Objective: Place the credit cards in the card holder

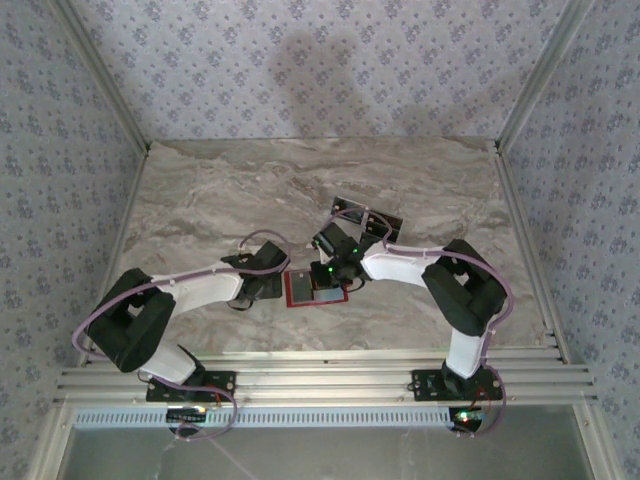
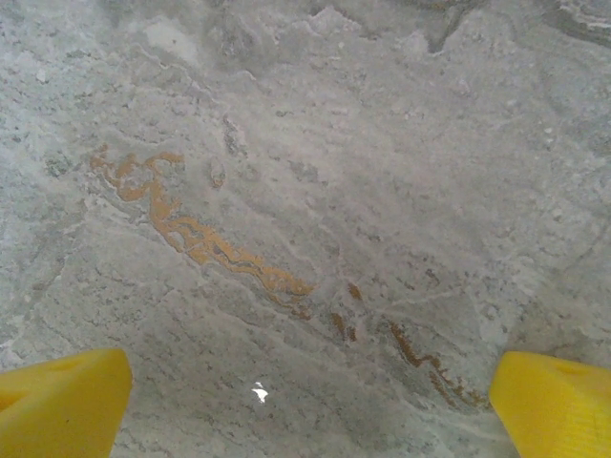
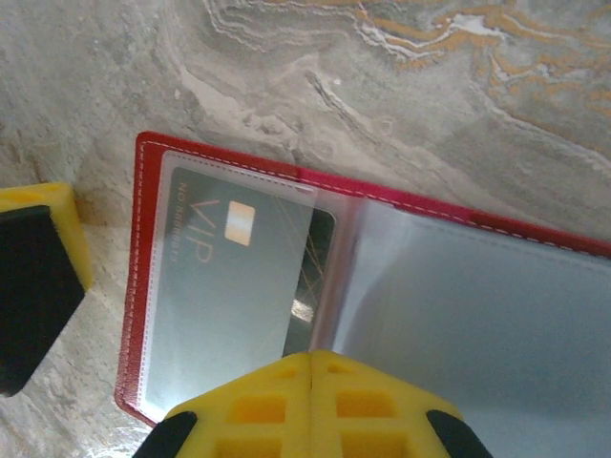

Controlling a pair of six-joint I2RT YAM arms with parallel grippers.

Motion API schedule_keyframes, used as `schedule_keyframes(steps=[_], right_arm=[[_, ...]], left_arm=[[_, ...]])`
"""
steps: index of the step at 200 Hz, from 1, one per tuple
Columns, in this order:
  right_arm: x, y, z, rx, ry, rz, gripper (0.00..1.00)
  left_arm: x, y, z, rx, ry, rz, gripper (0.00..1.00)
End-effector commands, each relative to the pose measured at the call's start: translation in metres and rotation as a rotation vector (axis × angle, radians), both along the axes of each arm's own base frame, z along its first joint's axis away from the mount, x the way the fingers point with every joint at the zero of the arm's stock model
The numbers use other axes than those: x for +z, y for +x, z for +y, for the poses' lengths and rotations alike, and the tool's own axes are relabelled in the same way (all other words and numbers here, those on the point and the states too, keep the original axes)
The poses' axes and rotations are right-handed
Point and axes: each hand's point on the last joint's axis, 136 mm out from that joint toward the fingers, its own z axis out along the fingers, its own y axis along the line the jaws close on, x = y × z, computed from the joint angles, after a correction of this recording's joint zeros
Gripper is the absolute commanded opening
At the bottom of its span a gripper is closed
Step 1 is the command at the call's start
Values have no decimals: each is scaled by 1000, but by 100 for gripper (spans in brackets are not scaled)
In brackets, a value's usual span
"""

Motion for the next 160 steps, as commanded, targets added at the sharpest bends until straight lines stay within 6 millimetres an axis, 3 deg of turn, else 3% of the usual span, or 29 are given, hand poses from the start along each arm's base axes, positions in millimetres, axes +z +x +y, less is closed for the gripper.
schedule_keyframes(steps=[1, 72, 130, 147, 160], right_arm=[[-2, -2, 8, 33, -2, 11, 0], [-2, -7, 23, 62, 6, 19, 0], [49, -2, 18, 46, 70, -64, 0], [57, 0, 7, 30, 67, -86, 10], [59, 1, -3, 15, 58, -93, 24]], left_arm=[[-16, -6, -6, -34, 0, 57, 100], [-18, -5, -8, -37, 0, 61, 100], [-1, -2, -5, -41, 14, 32, 100], [9, -2, -5, -39, -2, 16, 100], [15, -2, -8, -41, -22, 5, 100]])
